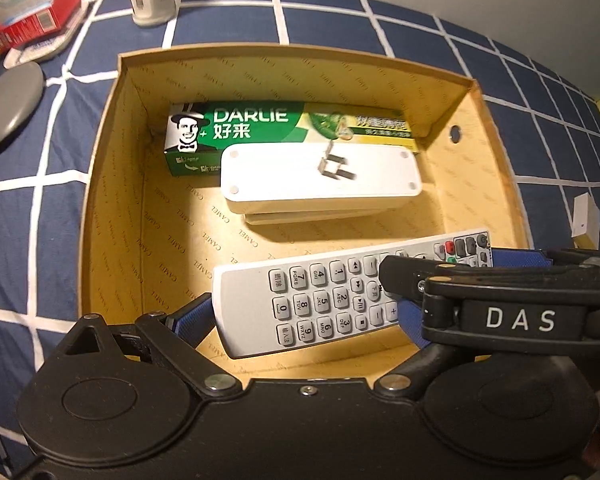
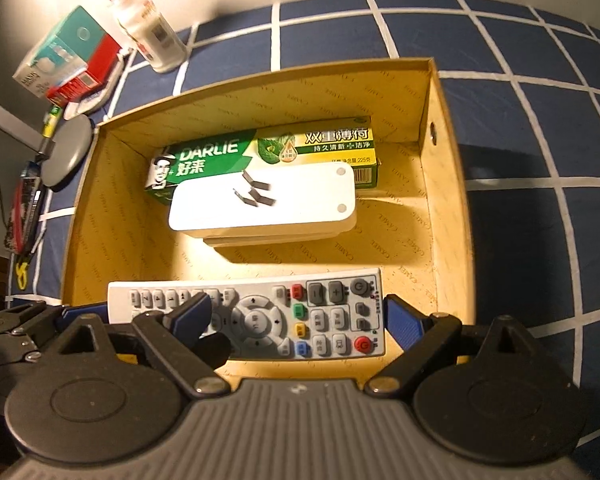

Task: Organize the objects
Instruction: 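Carry the grey TV remote with the right tool over the box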

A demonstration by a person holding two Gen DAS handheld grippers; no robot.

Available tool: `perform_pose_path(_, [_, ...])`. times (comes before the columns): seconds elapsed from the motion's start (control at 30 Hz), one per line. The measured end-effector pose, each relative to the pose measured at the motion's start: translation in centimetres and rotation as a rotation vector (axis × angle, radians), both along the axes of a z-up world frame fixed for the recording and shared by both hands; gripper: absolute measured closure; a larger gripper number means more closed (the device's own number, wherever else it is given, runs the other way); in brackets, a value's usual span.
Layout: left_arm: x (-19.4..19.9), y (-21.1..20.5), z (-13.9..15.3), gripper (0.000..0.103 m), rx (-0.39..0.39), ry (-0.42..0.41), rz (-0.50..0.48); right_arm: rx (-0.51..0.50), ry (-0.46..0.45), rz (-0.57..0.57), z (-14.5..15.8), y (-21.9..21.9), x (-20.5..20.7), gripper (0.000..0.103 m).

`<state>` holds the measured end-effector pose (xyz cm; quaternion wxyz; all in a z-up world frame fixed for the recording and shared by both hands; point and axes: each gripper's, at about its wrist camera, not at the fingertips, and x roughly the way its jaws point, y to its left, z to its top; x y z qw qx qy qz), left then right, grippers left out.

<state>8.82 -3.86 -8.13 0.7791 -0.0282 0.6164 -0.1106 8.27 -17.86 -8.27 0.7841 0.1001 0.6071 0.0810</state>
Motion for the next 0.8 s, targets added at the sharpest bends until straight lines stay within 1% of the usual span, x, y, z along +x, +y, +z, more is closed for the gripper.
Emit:
perform_pose_path(0.23, [2.9,0.7,-2.7,0.008,-0.018,0.056,-0.04,-0.022,0.054,-0.027,-2.6,0.7,2.6,0.011])
perform_pose_path(0.37, [4.2,1.1,-4.2,0.008,-0.019,0.086,-0.045,-0.018,0.083,-0.039,-4.3,0.9,3.7,0.011])
perform_pose_path(0.57, [5.1,1.7,-6.1,0.008,-0.023,0.125,-0.051,-0.023,0.121,-0.047,-6.1,1.5,4.5,0.011])
perform_pose_path(0.8, [5.8,1.6,-7.2,0.008,-0.017,0.143,-0.054,-0.017,0.14,-0.056,-7.3,1.3,5.0,0.011])
